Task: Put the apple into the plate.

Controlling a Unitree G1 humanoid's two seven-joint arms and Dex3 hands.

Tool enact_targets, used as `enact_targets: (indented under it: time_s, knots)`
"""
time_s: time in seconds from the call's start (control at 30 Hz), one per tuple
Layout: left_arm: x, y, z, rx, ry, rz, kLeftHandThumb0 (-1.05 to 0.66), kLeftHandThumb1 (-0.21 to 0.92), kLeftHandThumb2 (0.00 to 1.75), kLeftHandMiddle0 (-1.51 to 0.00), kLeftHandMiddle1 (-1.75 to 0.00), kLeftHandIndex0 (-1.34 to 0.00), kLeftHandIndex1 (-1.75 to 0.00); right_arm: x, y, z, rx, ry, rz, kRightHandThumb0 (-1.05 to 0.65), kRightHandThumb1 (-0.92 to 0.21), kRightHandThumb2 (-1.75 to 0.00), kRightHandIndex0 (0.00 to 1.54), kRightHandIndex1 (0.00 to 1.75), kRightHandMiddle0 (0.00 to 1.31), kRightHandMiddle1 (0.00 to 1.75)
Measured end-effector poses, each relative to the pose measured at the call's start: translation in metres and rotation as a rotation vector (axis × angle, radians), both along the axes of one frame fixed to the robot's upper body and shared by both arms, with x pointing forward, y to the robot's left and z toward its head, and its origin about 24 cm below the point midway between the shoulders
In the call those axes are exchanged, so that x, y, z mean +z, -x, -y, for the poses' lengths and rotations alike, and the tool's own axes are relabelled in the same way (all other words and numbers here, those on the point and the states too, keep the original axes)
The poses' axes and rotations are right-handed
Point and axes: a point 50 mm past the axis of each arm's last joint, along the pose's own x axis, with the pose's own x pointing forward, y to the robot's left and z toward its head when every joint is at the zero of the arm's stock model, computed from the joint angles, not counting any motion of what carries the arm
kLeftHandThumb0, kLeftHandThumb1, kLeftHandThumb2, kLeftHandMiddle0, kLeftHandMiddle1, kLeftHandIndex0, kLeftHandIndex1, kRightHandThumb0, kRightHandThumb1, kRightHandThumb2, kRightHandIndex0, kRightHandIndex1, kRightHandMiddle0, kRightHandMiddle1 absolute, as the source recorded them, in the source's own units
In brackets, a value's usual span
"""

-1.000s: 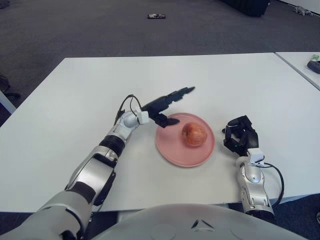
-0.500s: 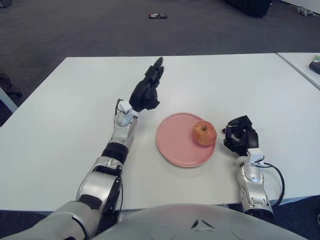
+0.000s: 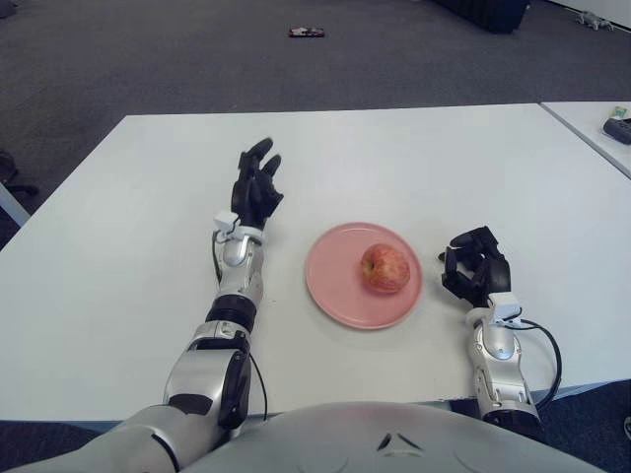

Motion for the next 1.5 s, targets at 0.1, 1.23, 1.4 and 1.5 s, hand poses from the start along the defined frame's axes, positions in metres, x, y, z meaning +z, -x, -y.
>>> enact_targets:
  time_s: [0.1,1.23,1.4,1.5]
  knots:
    - [-0.011,0.005,-0.003,0.058,0.041,-0.054,-0.42,0.64,0.94,-0.5,-1.63,-0.37,-1.74,0.0,0.0,0.0,0.001,0.001,0.002,-0.39,-0.62,-0.94,0.59,1.42,0.38,1.75]
    - [-0.035,0.028,-0.001,0.096,0.003,-0.143,-0.41,0.53,1.06,-0.74,-1.75,-0.44,-1.75,0.001,-0.005,-0.004,0.027,-0.003,0.017,-0.39,-0.65,-0.9,0.6,1.39,0.36,1.75]
    - [-0.035,0.029,-0.001,0.094,-0.005,-0.14,-0.41,0.53,1.06,-0.74,-1.75,-0.45,-1.75,0.002,-0.006,-0.005,0.032,-0.003,0.031,-0.39,-0.65,-0.9,0.59,1.38,0.36,1.75]
    - [-0.035,0.03,-0.001,0.09,-0.016,-0.139,-0.42,0.53,1.07,-0.75,-1.75,-0.45,-1.75,0.002,-0.007,-0.006,0.036,-0.003,0.036,-0.39,-0.65,-0.9,0.58,1.38,0.36,1.75]
